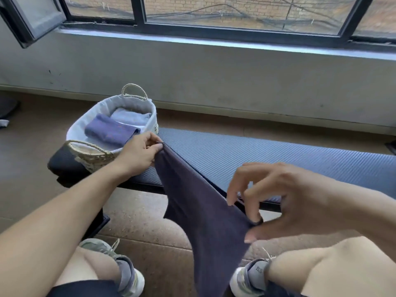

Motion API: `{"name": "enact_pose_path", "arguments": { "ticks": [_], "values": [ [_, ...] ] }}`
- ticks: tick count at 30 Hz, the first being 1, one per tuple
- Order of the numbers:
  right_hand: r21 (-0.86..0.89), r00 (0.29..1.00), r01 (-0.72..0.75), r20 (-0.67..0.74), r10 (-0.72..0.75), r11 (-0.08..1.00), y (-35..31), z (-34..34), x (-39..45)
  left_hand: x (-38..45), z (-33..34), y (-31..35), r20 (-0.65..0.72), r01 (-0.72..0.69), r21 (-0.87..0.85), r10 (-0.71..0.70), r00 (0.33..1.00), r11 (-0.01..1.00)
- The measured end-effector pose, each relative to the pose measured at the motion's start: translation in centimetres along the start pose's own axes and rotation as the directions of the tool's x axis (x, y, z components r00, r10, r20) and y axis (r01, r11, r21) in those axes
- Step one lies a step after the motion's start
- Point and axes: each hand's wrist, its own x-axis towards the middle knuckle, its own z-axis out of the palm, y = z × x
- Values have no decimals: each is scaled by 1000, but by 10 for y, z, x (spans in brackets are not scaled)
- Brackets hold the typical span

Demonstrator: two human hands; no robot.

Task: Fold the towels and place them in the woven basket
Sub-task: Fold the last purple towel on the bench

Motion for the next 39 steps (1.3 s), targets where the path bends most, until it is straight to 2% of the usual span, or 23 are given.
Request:
{"name": "enact_pose_path", "arguments": {
  "ticks": [3, 6, 8, 10, 12, 14, 17, 19, 21, 23, 25, 27, 29, 31, 32, 36, 39],
  "values": [
    [113, 996, -84, -31, 88, 990, 15, 2, 4, 9, 15, -18, -9, 27, 0, -27, 1000, 1000],
    [162, 966, -242, -53, 253, 957, 46, -2, 5, 24, 16, -27, -52, 41, -39, -43, 998, 998],
    [197, 894, -394, -145, 424, 898, 83, -6, 6, 35, 11, -34, -87, 43, -18, -45, 995, 999],
    [276, 779, -513, -246, 576, 813, 121, -6, 6, 42, 9, -41, -66, 58, -16, -59, 996, 998],
    [450, 683, -526, -282, 673, 722, 148, 0, 8, 44, 11, -45, -9, 85, -117, -86, 996, 990],
    [566, 617, -506, -290, 732, 651, 166, 6, 10, 47, 12, -46, 24, 92, -160, -89, 996, 983],
    [586, 573, -562, -234, 786, 584, 183, 6, 11, 51, 11, -40, 46, 77, -162, -70, 996, 984],
    [501, 553, -658, -184, 812, 562, 189, 4, 10, 49, 10, -35, 85, 72, -140, -60, 995, 988],
    [400, 551, -737, -111, 827, 545, 193, 4, 9, 47, 9, -31, 174, 71, -125, -49, 983, 990],
    [402, 553, -745, -73, 830, 532, 196, 5, 7, 46, 6, -30, 272, 104, -152, -59, 961, 983],
    [532, 572, -641, -149, 807, 553, 200, 5, 2, 47, 1, -33, 293, 129, -151, -80, 953, 980],
    [612, 582, -508, -275, 765, 607, 205, 9, 2, 48, 3, -38, 256, 112, -73, -90, 962, 991],
    [519, 557, -557, -346, 755, 649, 212, 19, 7, 49, 11, -44, 208, 60, 77, -75, 975, 995],
    [421, 522, -658, -342, 782, 624, 222, 29, 14, 51, 22, -49, 165, 43, 217, -81, 983, 975],
    [397, 503, -695, -328, 799, 600, 227, 32, 17, 51, 28, -49, 149, 78, 226, -114, 982, 971],
    [284, 451, -789, -336, 827, 545, 234, 28, 28, 57, 39, -45, 136, 291, 10, -289, 948, 957],
    [268, 391, -820, -383, 837, 506, 228, 21, 35, 63, 40, -42, 109, 337, -151, -323, 940, 929]
  ]
}}
